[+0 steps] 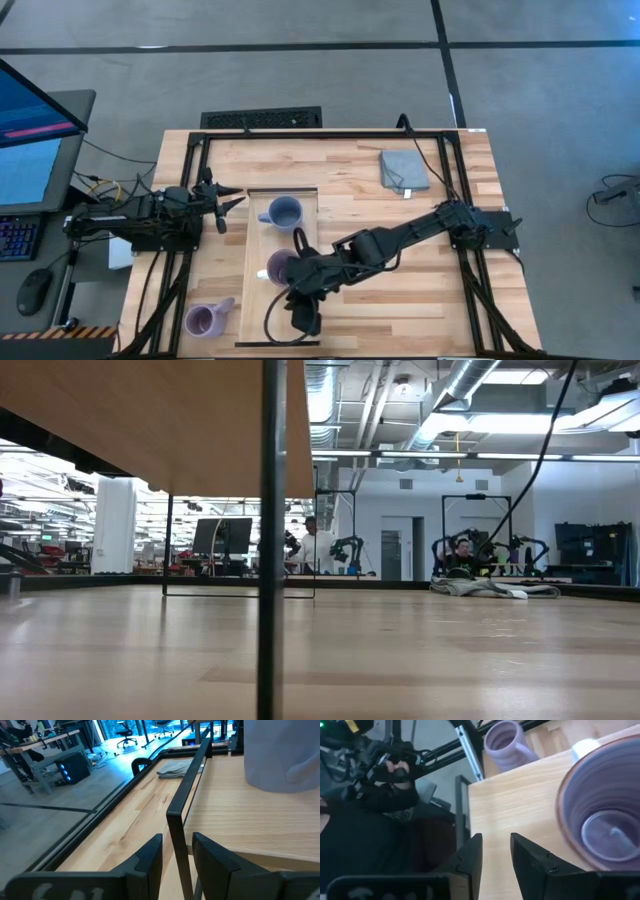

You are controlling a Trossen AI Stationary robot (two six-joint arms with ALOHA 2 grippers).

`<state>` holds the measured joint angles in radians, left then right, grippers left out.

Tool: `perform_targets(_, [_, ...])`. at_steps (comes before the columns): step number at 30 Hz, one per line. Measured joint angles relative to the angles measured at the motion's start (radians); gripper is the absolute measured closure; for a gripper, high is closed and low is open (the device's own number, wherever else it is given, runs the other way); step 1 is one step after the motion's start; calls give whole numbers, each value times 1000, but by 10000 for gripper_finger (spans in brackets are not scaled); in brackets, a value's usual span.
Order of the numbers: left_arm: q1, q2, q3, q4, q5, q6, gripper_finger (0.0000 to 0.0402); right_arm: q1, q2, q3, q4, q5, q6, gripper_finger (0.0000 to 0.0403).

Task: Stack small to large cups/mugs on shelf
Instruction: Put the purple patterned mug on the shelf

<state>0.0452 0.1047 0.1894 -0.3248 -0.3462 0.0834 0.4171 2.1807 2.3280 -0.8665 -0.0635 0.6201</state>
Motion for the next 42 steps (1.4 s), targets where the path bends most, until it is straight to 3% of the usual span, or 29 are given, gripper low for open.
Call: perform_targets(42, [0,0,0,-3,0,-1,303,-78,0,1,-22,10,-54,280])
